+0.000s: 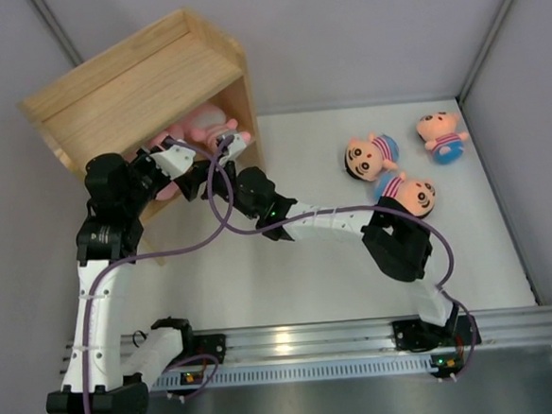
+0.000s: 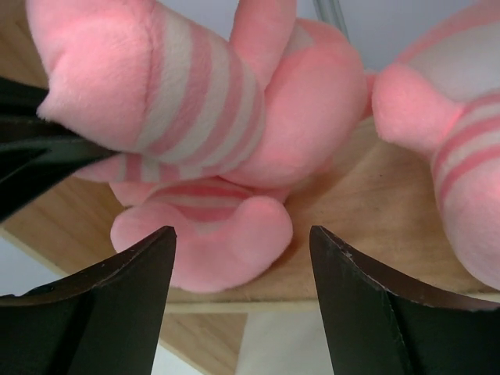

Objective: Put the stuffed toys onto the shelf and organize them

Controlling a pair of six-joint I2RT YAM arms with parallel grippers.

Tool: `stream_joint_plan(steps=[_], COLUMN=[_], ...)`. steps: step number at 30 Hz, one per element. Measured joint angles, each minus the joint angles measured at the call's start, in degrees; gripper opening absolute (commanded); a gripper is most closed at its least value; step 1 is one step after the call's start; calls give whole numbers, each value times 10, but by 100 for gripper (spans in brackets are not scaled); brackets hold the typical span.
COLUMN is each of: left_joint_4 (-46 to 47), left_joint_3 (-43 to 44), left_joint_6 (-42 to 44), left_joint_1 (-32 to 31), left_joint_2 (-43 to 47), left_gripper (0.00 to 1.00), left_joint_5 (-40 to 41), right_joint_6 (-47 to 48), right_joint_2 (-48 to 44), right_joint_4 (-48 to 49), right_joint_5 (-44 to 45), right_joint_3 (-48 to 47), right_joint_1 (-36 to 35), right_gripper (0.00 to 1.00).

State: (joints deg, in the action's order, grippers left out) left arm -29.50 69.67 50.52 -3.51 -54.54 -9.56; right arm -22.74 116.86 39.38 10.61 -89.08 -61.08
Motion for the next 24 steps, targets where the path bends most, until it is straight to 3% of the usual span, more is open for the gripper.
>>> stream_joint_plan(steps=[6, 13, 24], left_joint_4=[0, 0, 16], left_joint_3=[4, 4, 4], left_joint_6=[-10, -12, -11], left_joint_1=[0, 0, 0], left_joint_2=[-5, -5, -5], left_gripper=[4, 4, 4], left_joint_5=[0, 0, 0], right_joint_6=[-57, -108, -108], right_joint_2=[75, 104, 103], right_joint_4=[17, 22, 14], right_joint_5=[3, -22, -31], right_joint_3=[-89, -108, -111], right_joint_1=[1, 1, -23], right_gripper=[65, 47, 52])
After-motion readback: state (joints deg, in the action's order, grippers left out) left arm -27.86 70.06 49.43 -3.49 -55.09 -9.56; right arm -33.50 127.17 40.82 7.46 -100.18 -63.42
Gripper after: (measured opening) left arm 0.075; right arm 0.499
